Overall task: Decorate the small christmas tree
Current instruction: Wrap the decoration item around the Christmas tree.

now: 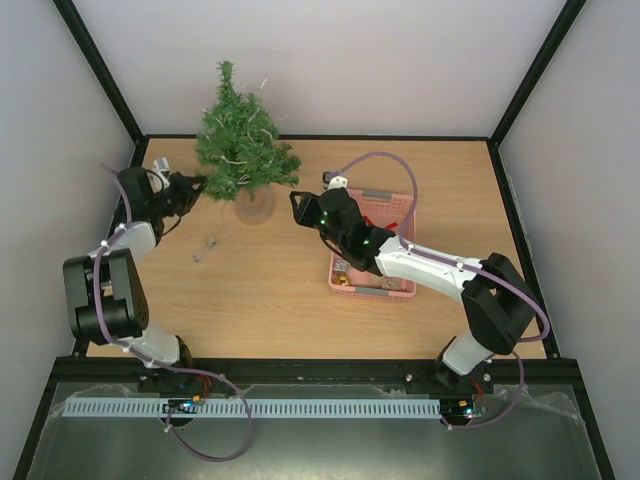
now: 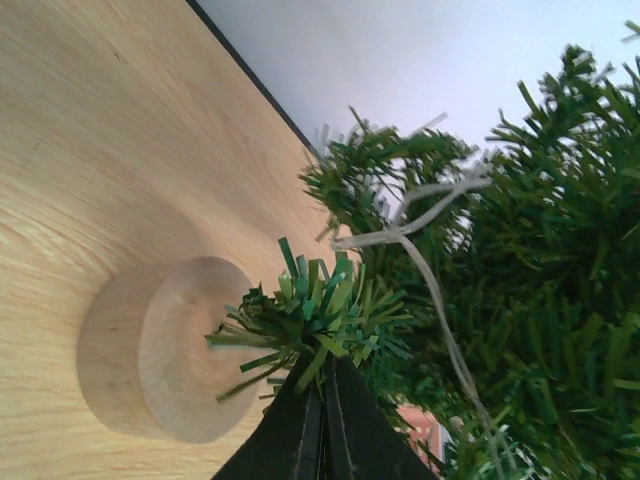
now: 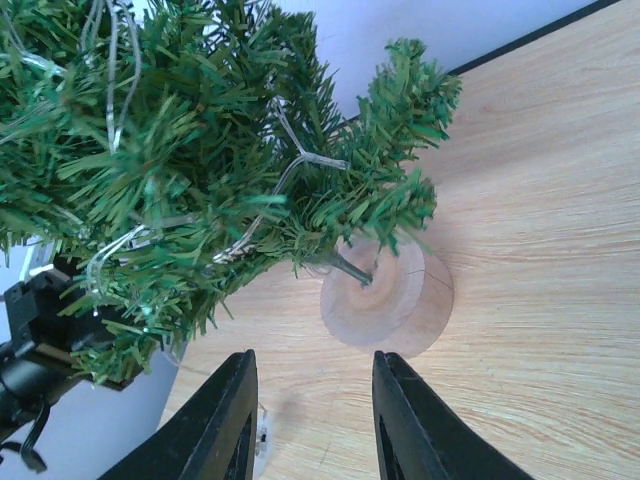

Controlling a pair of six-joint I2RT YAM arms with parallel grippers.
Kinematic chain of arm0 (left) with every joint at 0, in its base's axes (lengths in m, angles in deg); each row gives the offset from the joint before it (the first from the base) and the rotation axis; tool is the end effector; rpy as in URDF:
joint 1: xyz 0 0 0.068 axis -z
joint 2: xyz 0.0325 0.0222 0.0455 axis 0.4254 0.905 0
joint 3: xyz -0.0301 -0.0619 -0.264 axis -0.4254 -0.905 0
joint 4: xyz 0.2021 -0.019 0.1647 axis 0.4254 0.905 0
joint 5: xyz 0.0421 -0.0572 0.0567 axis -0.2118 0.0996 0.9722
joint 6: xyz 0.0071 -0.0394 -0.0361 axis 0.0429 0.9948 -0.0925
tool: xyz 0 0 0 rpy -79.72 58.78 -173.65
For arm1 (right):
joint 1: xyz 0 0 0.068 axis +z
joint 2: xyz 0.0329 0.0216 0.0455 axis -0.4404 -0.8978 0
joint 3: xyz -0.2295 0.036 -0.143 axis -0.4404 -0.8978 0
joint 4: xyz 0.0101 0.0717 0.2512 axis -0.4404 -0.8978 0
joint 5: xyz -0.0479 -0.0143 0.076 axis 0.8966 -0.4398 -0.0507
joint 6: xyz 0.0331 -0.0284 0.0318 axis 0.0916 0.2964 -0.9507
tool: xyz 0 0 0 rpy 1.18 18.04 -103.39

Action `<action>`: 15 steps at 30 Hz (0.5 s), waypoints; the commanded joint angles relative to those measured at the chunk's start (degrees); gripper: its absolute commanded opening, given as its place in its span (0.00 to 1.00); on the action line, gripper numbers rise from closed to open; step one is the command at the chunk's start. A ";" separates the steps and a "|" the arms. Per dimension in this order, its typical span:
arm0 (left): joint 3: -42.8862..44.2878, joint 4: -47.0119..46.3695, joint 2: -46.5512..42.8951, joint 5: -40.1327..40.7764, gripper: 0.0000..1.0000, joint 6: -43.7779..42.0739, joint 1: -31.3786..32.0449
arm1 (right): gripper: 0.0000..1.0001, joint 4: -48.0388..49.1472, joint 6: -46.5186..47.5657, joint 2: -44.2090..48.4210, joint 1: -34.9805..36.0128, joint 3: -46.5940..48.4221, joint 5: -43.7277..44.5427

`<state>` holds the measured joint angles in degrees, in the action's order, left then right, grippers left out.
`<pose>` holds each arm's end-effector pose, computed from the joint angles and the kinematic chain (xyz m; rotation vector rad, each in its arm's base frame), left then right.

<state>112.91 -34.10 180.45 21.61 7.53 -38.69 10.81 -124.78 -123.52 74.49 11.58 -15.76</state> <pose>0.3377 0.0553 0.2302 -0.5460 1.9139 -1.1804 0.2475 0.2765 0.2779 0.0182 1.9740 1.1224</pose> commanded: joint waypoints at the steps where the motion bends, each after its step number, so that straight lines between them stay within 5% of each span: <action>1: -4.29 -0.02 -5.51 1.52 0.02 3.22 0.91 | 0.31 -0.31 1.21 2.29 0.00 -0.81 2.21; 11: -9.78 1.23 -12.57 6.21 0.03 9.60 5.56 | 0.31 1.04 0.34 2.06 0.06 -1.90 1.22; 15: -8.84 6.91 -14.29 9.68 0.17 7.47 5.19 | 0.31 0.48 0.92 2.10 0.07 -1.77 1.15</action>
<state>103.56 -32.74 168.27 28.15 16.14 -33.38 10.85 -124.56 -122.69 74.49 10.11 -15.39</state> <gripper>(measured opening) 0.099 0.312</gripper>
